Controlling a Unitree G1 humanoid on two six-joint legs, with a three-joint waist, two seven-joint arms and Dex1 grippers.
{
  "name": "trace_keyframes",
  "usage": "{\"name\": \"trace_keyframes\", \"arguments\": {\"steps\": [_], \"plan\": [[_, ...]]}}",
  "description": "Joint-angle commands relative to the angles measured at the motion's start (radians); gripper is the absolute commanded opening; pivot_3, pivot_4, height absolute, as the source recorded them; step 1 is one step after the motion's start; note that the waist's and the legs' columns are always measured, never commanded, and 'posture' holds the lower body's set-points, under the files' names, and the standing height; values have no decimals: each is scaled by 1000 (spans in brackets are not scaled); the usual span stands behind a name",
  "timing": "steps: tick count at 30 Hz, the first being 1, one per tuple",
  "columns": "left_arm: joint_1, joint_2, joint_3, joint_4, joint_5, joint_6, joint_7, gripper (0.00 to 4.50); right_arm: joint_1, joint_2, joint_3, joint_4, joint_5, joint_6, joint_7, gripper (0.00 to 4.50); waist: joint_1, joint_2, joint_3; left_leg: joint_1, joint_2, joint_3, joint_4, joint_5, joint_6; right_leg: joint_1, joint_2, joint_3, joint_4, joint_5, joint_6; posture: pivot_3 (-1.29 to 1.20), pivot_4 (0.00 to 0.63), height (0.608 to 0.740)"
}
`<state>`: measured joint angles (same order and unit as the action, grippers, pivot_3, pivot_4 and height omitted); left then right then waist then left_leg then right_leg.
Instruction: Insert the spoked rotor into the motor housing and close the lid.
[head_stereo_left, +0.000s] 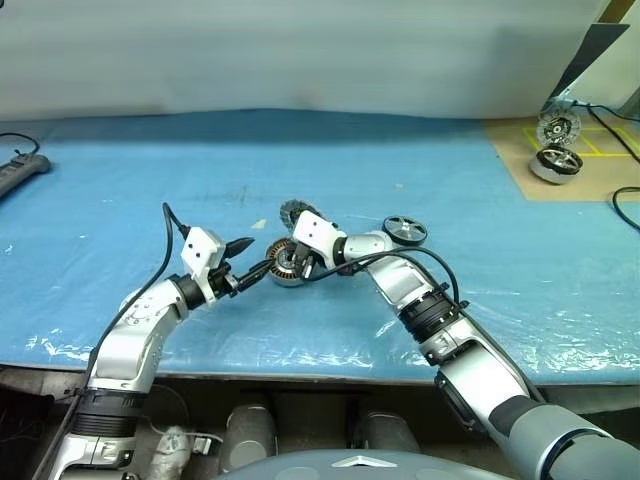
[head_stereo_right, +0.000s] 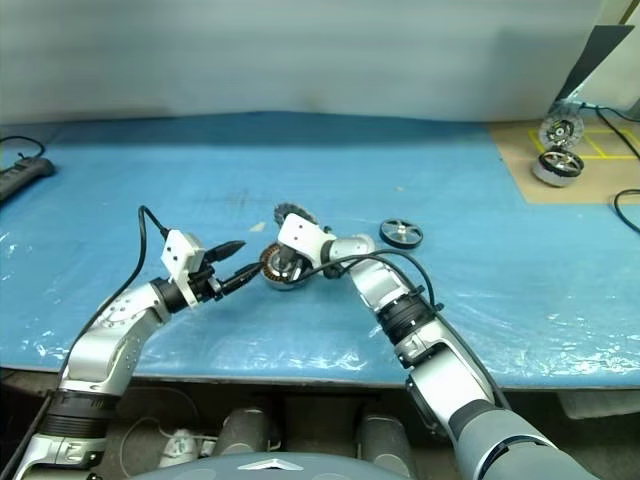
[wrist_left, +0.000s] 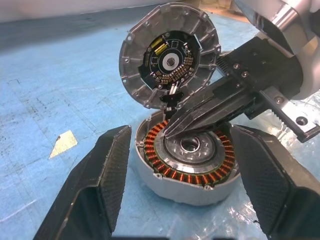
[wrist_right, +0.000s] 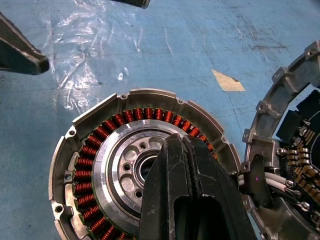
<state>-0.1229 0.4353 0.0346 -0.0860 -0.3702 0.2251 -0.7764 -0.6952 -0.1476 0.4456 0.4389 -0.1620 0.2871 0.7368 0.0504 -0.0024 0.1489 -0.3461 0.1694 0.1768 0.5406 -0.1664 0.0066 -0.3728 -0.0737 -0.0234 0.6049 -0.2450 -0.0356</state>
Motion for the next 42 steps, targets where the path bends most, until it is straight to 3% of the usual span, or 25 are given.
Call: {"name": "trace_keyframes", "arguments": {"steps": [1,7,13,18,25,28,34,42], "plan": [[-13,0,1,-15,1,-26,-8,3395,74,-39,55,124,-79,133,-23,11,3,0,0,0,0,0,0,0,0,0,0,0,-1,0,0,0,150,740],[-11,5,4,-21,-5,-19,-14,3395,41,-34,-13,82,-29,154,-55,11,7,0,0,-1,-1,-1,-1,0,0,0,0,1,-2,-1,1,0,150,740],[-27,4,5,-9,-7,-12,-19,3395,52,-45,-91,-160,112,111,74,11,23,-5,5,-9,-2,-1,-4,0,0,-12,0,3,-3,-1,1,0,150,740],[-27,7,3,-4,-7,-9,-29,3395,13,-66,-87,-285,166,147,147,11,11,-7,7,-40,1,0,4,2,-2,-34,2,1,3,10,-9,0,150,740],[-32,17,13,7,-7,-9,-36,3395,-36,-73,-21,-259,64,120,88,11,-11,-8,7,-57,10,-2,5,3,-6,-48,15,0,2,11,-8,0,150,740],[-30,24,16,14,-5,-13,-44,3395,-20,-99,23,-305,53,106,135,575,-9,-7,7,-56,12,-2,5,0,-10,-48,16,-1,3,11,-9,0,150,740],[-32,23,13,27,-4,-22,-44,3395,-21,-85,16,-310,67,103,128,2614,-9,-7,7,-54,13,-2,11,0,-11,-45,16,-1,4,9,-13,0,150,740],[-12,20,11,22,-3,-31,-44,3395,-29,-83,17,-299,48,69,114,2614,-7,-7,8,-48,15,-2,15,0,-11,-38,16,-1,5,10,-15,0,150,740]]}}
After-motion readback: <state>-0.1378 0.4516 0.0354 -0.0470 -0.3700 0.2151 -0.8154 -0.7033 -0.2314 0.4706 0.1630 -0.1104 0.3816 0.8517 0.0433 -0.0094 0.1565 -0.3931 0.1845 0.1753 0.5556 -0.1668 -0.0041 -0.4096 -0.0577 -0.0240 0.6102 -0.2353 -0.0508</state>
